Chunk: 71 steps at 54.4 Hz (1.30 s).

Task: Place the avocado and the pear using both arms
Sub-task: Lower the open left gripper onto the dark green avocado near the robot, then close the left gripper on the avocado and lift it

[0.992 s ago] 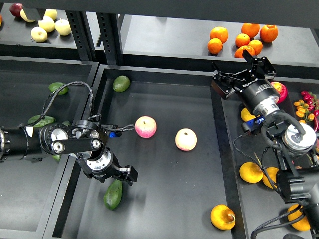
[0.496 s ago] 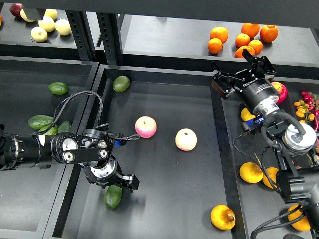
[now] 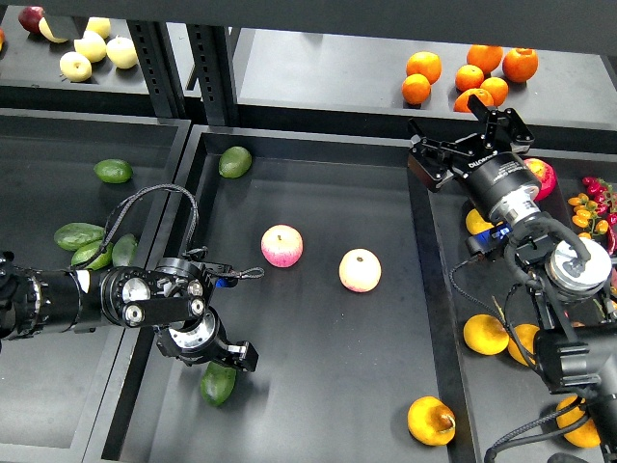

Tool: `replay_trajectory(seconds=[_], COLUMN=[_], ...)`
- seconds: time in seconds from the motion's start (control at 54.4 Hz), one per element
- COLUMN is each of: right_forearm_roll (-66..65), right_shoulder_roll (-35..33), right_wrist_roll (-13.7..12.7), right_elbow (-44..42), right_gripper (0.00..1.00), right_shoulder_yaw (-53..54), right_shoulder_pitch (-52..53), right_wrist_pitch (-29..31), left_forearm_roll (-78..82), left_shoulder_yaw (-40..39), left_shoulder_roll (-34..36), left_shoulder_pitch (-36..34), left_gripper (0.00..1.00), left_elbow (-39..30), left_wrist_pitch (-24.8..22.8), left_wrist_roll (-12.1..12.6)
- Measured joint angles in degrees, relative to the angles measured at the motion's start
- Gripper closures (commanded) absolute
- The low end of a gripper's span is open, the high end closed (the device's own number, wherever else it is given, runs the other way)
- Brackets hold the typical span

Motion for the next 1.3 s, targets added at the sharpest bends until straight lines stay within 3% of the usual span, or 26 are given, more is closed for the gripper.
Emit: replay_trajectory(seconds=[0.57,0.772,1.011,1.213,1.305], right_forearm_roll=[0.0,0.1,0.1,0.1,0.1], right_shoulder_roll=[0.0,0.0,0.0,0.0,0.0], right_wrist_roll=[0.0,0.0,0.0,0.0,0.0], right_elbow=[0.2,0.6,0.7,0.7,0.7], right_gripper=[0.0,0.0,0.0,0.0,0.0], right_shoulder_yaw=[0.0,0.0,0.0,0.1,0.1], right_shoulder_pitch=[0.0,-0.1,-0.2,-0.3,-0.3], right_wrist_pitch=[0.1,0.1,0.2,0.3,0.3], left_forearm_roll=[0.3,0.3,0.0,-1.3,-4.9], left_shoulder_yaw=[0.0,0.0,0.0,-0.5,-0.8], left_shoulder_roll=[-1.4,-1.5,-1.8,-1.8,-1.8], left_shoulder_pitch=[1.8,2.5,3.3,3.5,3.5], left_gripper=[0.02,0.09,0.37,0.84,0.94], left_elbow=[1.4,1.6,1.9,3.8,4.6], left_wrist_pitch=[0.0,0.0,0.0,0.0,0.0], left_wrist_roll=[0.0,0.0,0.0,0.0,0.0])
